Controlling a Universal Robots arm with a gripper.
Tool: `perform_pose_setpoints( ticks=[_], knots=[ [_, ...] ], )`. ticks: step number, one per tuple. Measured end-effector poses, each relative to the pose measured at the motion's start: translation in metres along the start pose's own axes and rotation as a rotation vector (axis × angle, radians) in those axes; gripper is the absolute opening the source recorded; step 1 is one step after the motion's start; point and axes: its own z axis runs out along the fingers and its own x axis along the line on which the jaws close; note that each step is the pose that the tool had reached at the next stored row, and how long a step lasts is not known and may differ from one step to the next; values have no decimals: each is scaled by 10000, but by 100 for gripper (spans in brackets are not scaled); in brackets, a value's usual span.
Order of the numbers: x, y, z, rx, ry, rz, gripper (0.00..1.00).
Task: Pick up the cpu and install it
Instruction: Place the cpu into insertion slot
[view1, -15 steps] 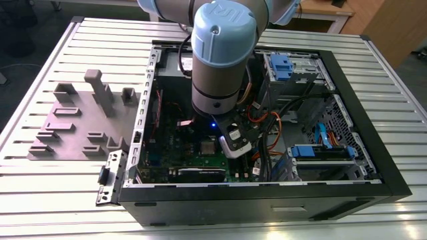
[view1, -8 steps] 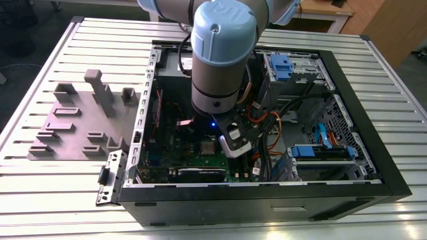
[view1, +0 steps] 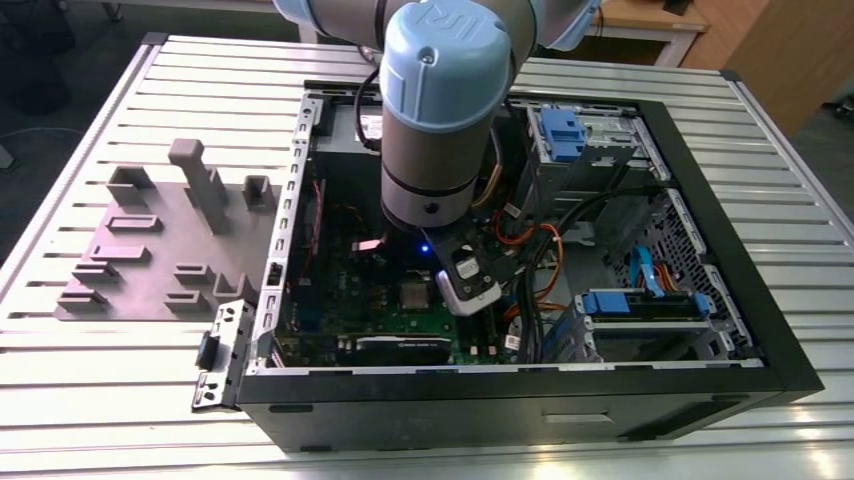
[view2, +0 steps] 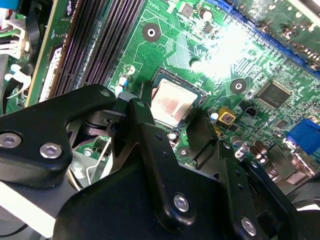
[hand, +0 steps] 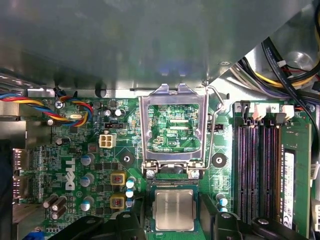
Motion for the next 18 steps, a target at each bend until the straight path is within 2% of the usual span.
perform_pose_setpoints(
  ticks=[9,10,13,18],
  knots=[
    [-22,0,0,3,-1,1,54],
    [-23,0,0,5,-1,-1,46],
    [-23,0,0,3,1,0,46],
    [-23,2,-38,2,29,4,46]
  ],
)
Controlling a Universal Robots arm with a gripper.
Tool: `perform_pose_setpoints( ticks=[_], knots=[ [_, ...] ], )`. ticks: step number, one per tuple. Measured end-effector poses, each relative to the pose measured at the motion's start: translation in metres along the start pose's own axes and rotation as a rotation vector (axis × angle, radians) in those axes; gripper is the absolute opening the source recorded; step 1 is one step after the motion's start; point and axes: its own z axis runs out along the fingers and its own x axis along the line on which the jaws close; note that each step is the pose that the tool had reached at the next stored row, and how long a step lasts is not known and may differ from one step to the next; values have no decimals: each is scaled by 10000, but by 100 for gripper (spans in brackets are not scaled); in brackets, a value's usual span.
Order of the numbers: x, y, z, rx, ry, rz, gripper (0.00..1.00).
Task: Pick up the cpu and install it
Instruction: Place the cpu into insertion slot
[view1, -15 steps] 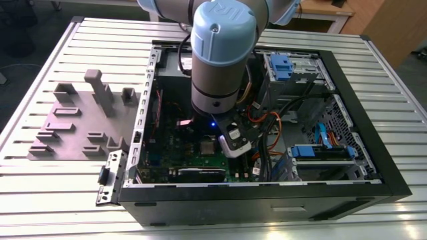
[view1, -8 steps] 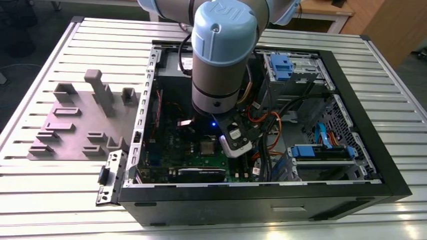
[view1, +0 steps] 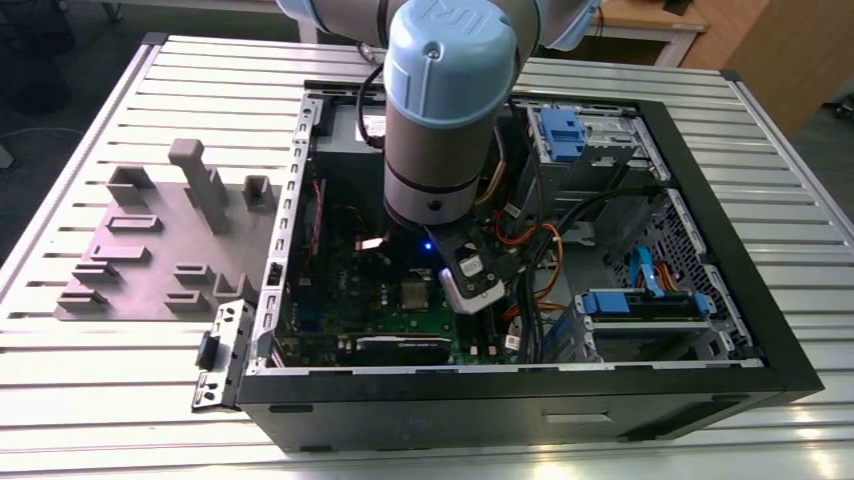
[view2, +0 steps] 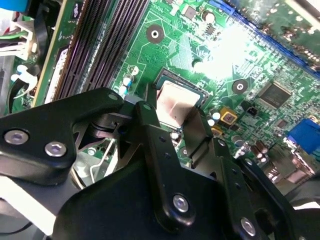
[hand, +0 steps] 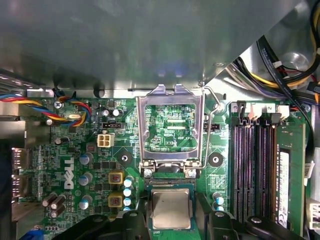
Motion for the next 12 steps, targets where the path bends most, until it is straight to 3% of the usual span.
perform_pose_setpoints(
  ticks=[12],
  knots=[
    [-31,0,12,-13,2,18,43]
  ],
)
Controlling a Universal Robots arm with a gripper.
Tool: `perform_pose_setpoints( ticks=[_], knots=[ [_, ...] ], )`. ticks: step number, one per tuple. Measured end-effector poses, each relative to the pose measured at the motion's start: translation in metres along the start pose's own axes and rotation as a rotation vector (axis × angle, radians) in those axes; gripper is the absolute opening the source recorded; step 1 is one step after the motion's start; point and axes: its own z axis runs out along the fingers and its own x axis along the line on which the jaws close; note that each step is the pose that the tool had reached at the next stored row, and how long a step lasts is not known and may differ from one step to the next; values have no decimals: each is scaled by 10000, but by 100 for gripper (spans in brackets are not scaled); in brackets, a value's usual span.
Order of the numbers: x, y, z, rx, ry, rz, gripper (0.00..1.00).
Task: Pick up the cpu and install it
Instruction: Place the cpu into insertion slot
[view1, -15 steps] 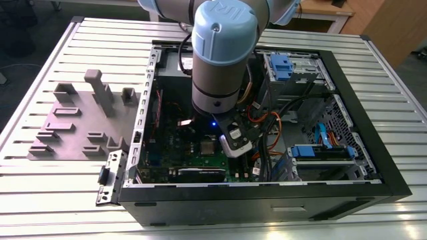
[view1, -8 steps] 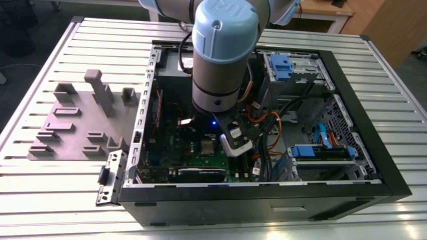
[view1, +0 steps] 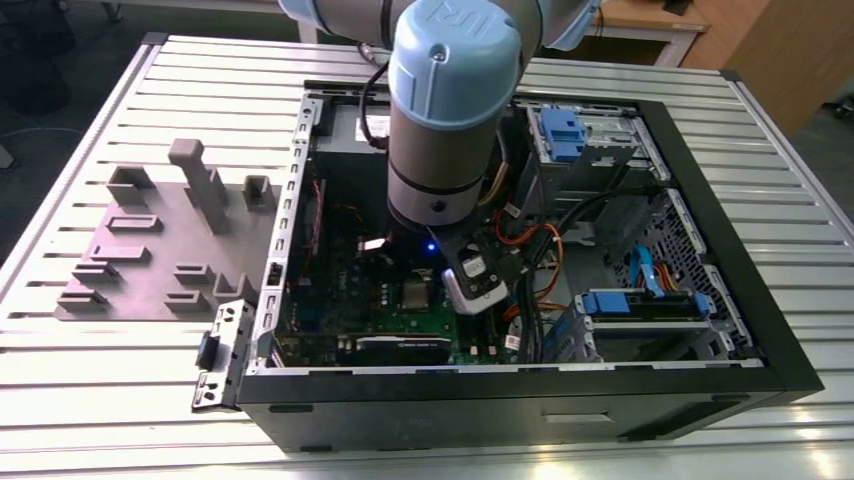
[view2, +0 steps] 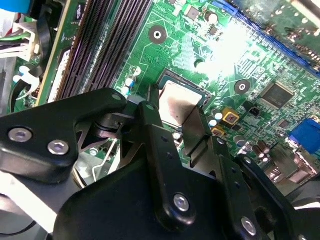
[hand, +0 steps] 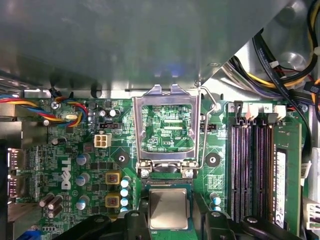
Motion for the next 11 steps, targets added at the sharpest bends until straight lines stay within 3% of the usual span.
perform_pose_setpoints(
  ticks=[7,11],
  knots=[
    [-10,3,-30,0,16,45,43],
    [-10,4,-27,-1,11,356,43]
  ],
)
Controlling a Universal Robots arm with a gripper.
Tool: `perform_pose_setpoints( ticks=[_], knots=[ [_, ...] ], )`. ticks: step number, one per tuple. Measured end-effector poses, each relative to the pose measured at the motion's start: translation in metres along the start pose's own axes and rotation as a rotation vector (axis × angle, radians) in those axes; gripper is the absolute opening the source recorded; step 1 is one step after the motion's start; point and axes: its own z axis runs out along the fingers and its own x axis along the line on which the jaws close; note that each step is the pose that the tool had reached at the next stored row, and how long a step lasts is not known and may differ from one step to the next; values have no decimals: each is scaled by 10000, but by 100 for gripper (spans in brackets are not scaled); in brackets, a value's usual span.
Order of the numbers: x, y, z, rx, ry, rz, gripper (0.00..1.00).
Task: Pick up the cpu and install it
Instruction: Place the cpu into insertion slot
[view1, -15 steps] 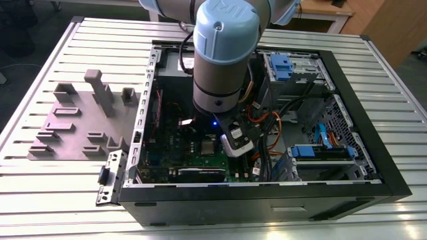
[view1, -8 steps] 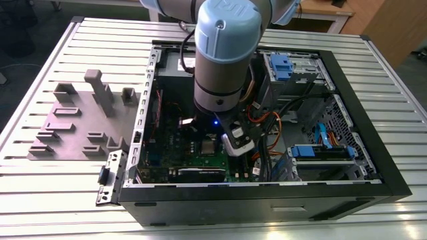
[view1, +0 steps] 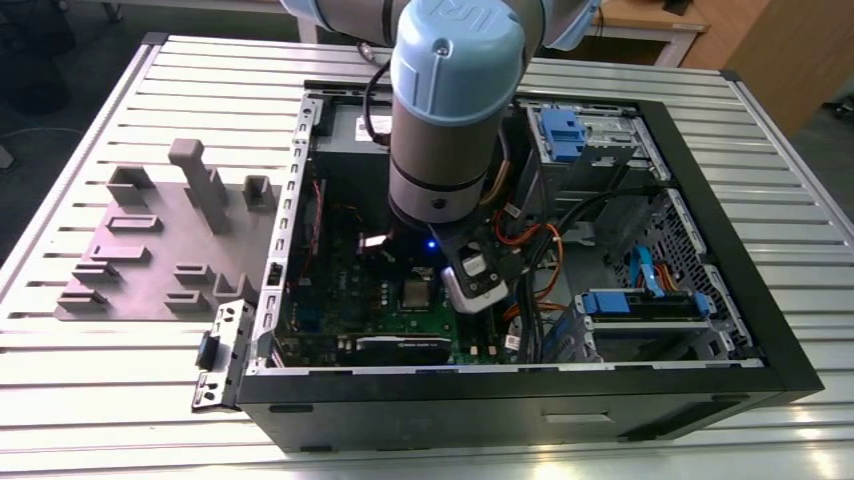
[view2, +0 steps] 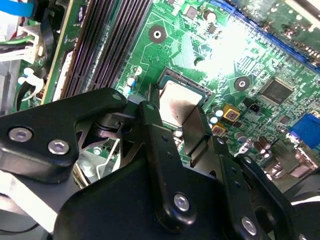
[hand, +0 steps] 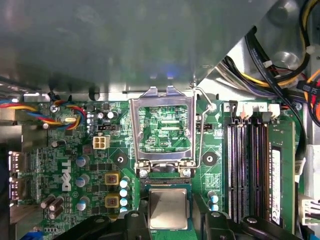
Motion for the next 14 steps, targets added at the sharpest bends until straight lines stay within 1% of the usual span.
perform_pose_setpoints(
  ticks=[2,5,7,11,14],
  knots=[
    [4,0,3,-5,-3,117,43],
    [10,-2,3,-6,-4,119,43],
    [13,-2,7,-5,-2,50,43],
    [35,-4,19,-7,4,-208,43],
    [36,-4,26,-11,5,-209,43]
  ],
)
